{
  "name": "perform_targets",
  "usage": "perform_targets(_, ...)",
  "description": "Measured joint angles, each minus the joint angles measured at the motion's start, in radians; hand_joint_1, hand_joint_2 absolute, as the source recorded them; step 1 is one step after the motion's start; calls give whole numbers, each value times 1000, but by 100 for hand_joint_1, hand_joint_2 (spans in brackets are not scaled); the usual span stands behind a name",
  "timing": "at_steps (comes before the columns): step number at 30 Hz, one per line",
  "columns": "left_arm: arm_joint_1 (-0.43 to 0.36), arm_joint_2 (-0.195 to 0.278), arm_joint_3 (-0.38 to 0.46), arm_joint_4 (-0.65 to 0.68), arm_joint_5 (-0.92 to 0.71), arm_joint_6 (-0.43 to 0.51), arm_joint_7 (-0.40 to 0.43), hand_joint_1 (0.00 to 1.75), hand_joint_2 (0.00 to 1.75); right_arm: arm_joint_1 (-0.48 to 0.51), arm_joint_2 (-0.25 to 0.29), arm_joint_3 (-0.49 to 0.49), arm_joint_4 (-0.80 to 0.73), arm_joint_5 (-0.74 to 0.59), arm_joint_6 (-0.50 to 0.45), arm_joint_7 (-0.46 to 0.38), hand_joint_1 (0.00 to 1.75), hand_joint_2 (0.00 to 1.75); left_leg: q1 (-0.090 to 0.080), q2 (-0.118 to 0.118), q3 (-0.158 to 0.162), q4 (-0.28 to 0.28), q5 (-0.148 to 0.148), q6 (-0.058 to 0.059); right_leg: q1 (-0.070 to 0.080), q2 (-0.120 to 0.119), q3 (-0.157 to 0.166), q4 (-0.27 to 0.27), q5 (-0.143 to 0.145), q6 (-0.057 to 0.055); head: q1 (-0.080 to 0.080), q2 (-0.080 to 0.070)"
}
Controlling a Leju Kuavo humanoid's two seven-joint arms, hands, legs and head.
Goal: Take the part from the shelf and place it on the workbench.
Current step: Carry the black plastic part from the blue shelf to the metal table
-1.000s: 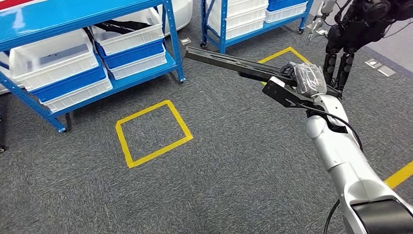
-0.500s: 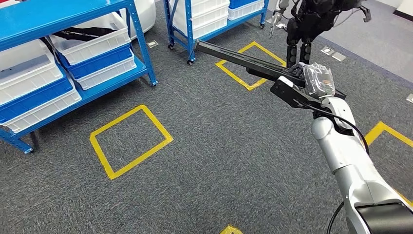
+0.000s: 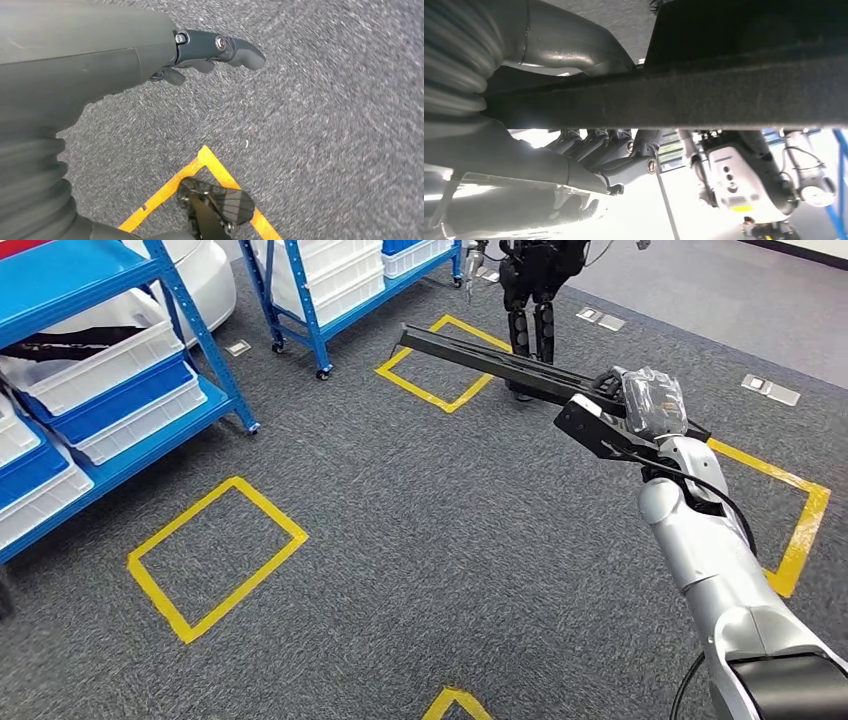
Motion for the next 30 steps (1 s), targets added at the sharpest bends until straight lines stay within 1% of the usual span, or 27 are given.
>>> perform_targets(1,0,0,0,0,-2,0,1,0,175,1,1,0,1,1,0,0,175,175,0,-2,-10,24,-2,2,2,14,-2,1,2,-2,0,0)
perform_targets(2,-1,0,0,0,-4,-1,1,0,175,2,0,0,1,2,-1,0,175,175,0,-5,-1,9,16,6,4,27,-3,2,3,-3,0,0)
perform_targets(3,-2,0,0,0,-6,-2,2,0,175,2,-1,-1,2,2,-1,0,175,175,0,-13,27,-45,49,12,5,41,-4,3,5,-2,0,0)
perform_targets(5,-3,1,0,0,-10,-3,4,0,175,1,-4,-4,2,2,-5,0,175,175,1,-66,96,-181,110,28,5,65,-6,3,10,4,1,0)
perform_targets(6,-3,2,0,0,-13,-4,5,0,175,1,-5,-5,2,1,-8,0,175,175,0,-91,118,-226,125,35,3,76,-9,2,14,10,0,0)
perform_targets(7,-4,2,0,0,-15,-5,7,0,175,3,-9,-8,1,0,-12,0,175,175,-1,-107,127,-246,129,40,0,87,-13,1,19,17,-1,0)
perform_targets(8,-5,2,0,0,-17,-5,8,0,175,8,-13,-10,0,-1,-15,0,175,175,-4,-104,127,-248,129,43,-3,98,-17,-2,24,25,-4,0)
perform_targets(9,-7,2,0,0,-18,-5,10,0,175,15,-20,-14,-2,-2,-17,-1,175,175,-7,-90,129,-257,135,48,-3,109,-20,-7,30,34,-7,0)
perform_targets(10,-10,1,0,-1,-20,-6,11,0,175,22,-28,-18,-5,-2,-18,-1,175,175,-6,-75,132,-269,144,51,0,102,-26,-5,31,38,-7,0)
perform_targets(12,-15,-1,0,-1,-23,-6,13,0,175,29,-43,-26,-11,-4,-20,-3,175,175,-5,-45,138,-295,164,60,9,50,-60,46,4,34,-2,0)
perform_targets(13,-17,-2,0,-1,-24,-6,15,0,175,30,-48,-28,-13,-5,-20,-4,175,175,-6,-30,136,-300,170,63,10,15,-90,107,-25,27,2,0)
perform_targets(14,-17,-3,0,-1,-25,-6,16,0,175,32,-51,-30,-15,-5,-21,-4,175,175,-9,-15,132,-301,172,65,10,-5,-123,177,-56,24,5,0)
perform_targets(15,-17,-4,0,-1,-25,-6,17,0,175,36,-54,-31,-16,-6,-21,-4,175,175,-11,2,129,-300,173,64,8,-14,-149,240,-79,25,7,0)
perform_targets(16,-17,-5,0,-1,-25,-6,18,0,175,41,-57,-31,-16,-7,-21,-5,175,175,-13,19,125,-299,174,64,7,-18,-160,274,-90,30,8,0)
perform_targets(17,-18,-6,0,-1,-26,-6,18,0,175,46,-62,-32,-17,-7,-21,-6,175,175,-14,34,122,-298,175,63,5,-22,-150,267,-86,38,8,0)
perform_targets(18,-19,-8,0,-1,-26,-6,18,0,175,49,-67,-33,-18,-9,-21,-8,175,175,-15,48,119,-295,174,61,2,-31,-115,217,-70,48,9,0)
perform_targets(20,-21,-10,0,-1,-27,-6,18,0,175,49,-77,-37,-22,-15,-20,-13,175,175,-18,74,111,-282,170,53,1,-71,-24,71,-35,60,9,0)
perform_targets(21,-23,-10,0,-1,-28,-6,18,0,175,48,-81,-40,-26,-20,-19,-16,175,175,-21,85,107,-274,166,47,3,-86,4,23,-24,58,8,0)
perform_targets(22,-24,-10,0,-2,-28,-6,18,0,175,48,-86,-43,-30,-23,-18,-18,175,175,-24,95,105,-268,162,41,5,-92,16,1,-19,52,7,0)
perform_targets(23,-25,-11,0,-2,-29,-6,19,0,175,47,-90,-46,-33,-26,-18,-20,175,175,-25,105,103,-265,160,37,10,-85,13,5,-17,43,5,0)
perform_targets(24,-27,-12,0,-2,-30,-6,19,0,175,48,-95,-48,-35,-29,-17,-21,175,175,-24,115,103,-262,159,32,8,-72,9,3,-13,35,4,0)
perform_targets(25,-29,-13,0,-2,-31,-6,19,0,175,49,-99,-49,-37,-30,-17,-22,175,175,-20,112,102,-258,155,27,5,-62,7,3,-10,28,4,0)
perform_targets(26,-30,-13,0,-2,-32,-7,19,0,175,50,-103,-50,-40,-32,-18,-23,175,175,-15,93,96,-244,142,21,2,-51,5,2,-6,20,4,0)
perform_targets(27,-31,-14,0,-2,-33,-7,19,0,175,51,-104,-51,-45,-34,-19,-22,175,175,-11,65,84,-211,116,15,-2,-41,3,1,-2,13,3,0)
perform_targets(28,-31,-14,0,-2,-34,-8,19,0,175,53,-104,-51,-50,-35,-20,-22,175,175,-8,32,62,-157,79,9,-3,-31,0,1,1,8,3,0)
perform_targets(29,-31,-14,0,-2,-35,-9,18,0,175,56,-104,-52,-55,-36,-21,-21,175,175,-7,9,34,-88,38,7,-1,-20,-3,1,4,3,2,0)
perform_targets(30,-30,-14,0,-1,-36,-10,18,0,175,61,-103,-52,-60,-36,-22,-18,175,175,-7,0,7,-20,6,7,2,-8,-6,2,7,0,2,0)
